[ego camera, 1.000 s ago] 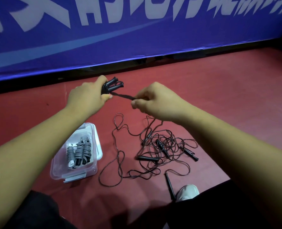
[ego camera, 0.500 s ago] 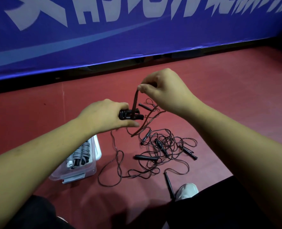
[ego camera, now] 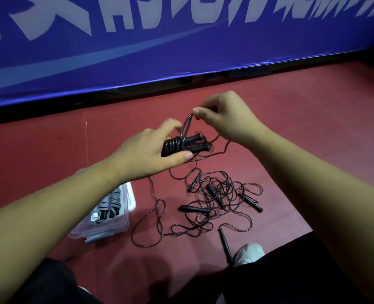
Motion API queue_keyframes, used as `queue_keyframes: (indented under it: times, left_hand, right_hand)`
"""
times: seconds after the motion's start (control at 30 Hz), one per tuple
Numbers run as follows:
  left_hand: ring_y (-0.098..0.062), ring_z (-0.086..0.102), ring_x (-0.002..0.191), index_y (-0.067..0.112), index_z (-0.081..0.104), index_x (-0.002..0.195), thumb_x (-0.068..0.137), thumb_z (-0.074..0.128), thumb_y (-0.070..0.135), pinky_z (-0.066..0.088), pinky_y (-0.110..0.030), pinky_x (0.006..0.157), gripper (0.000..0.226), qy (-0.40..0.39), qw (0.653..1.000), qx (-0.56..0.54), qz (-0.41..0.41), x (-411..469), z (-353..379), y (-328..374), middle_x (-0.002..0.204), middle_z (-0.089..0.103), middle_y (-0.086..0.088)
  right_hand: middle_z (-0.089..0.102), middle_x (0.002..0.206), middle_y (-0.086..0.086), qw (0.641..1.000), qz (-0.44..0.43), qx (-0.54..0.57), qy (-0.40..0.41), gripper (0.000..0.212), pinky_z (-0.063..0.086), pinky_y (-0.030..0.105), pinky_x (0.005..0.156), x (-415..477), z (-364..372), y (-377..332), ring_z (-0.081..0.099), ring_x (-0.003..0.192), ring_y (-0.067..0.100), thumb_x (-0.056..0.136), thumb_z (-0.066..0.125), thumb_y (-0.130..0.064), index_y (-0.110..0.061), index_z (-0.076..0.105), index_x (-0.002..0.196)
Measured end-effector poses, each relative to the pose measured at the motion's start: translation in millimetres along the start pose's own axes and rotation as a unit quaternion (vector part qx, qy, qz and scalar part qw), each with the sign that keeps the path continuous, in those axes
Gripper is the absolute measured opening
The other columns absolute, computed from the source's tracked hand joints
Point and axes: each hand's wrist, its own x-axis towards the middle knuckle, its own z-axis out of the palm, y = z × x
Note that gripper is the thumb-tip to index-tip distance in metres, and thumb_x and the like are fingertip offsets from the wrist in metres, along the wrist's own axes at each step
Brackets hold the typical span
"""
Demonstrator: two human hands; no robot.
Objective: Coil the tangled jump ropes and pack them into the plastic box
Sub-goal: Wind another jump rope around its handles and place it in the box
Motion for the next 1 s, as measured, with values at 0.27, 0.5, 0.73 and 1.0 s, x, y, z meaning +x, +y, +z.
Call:
queue_keyframes:
  times: [0.27,0.5,0.73,1.0]
  left_hand:
    - [-0.021,0.051,0.05,0.038,0.064,0.119,0.078,0.066,0.048,0.042,-0.025,0.048,0.042,0.071,0.952,-0.299,-0.007,5.6,-13.8,1.9,0.066,0.064,-0.006]
    - [-0.022,0.047,0.046,0.03,0.064,0.101,0.085,0.063,0.038,0.034,-0.023,0.046,0.018,0.168,0.923,-0.332,-0.098,18.0,-40.4,-13.4,0.061,0.061,-0.003]
    - [-0.02,0.048,0.041,0.032,0.062,0.101,0.094,0.062,0.035,0.037,-0.02,0.043,0.007,0.23,0.902,-0.305,-0.2,22.8,-52.9,-52.2,0.066,0.061,-0.006]
    - [-0.02,0.053,0.05,0.029,0.063,0.106,0.091,0.069,0.031,0.043,-0.025,0.05,0.016,0.208,0.934,-0.217,-0.194,27.4,-39.8,-64.9,0.073,0.063,-0.007]
  right_hand:
    - [0.046,0.054,-0.003,0.988,0.071,0.113,-0.083,0.03,0.031,0.018,0.044,-6.3,16.1,6.5,0.038,0.042,0.006,0.099,0.059,-0.027,-0.017,0.064,0.071]
    - [0.047,0.056,0.001,0.957,0.092,0.237,-0.136,0.04,0.031,0.021,0.043,-5.2,17.6,-4.9,0.039,0.044,0.013,0.101,0.053,-0.039,-0.004,0.065,0.086]
    - [0.043,0.054,0.002,0.963,0.113,0.198,-0.147,0.042,0.028,0.024,0.043,-14.4,23.1,-4.9,0.034,0.045,0.016,0.105,0.044,-0.036,-0.004,0.064,0.088]
    - [0.051,0.053,-0.01,0.983,0.062,0.078,-0.155,0.021,0.037,0.015,0.048,-23.9,20.8,-14.6,0.045,0.045,0.001,0.102,0.054,-0.031,-0.018,0.071,0.102]
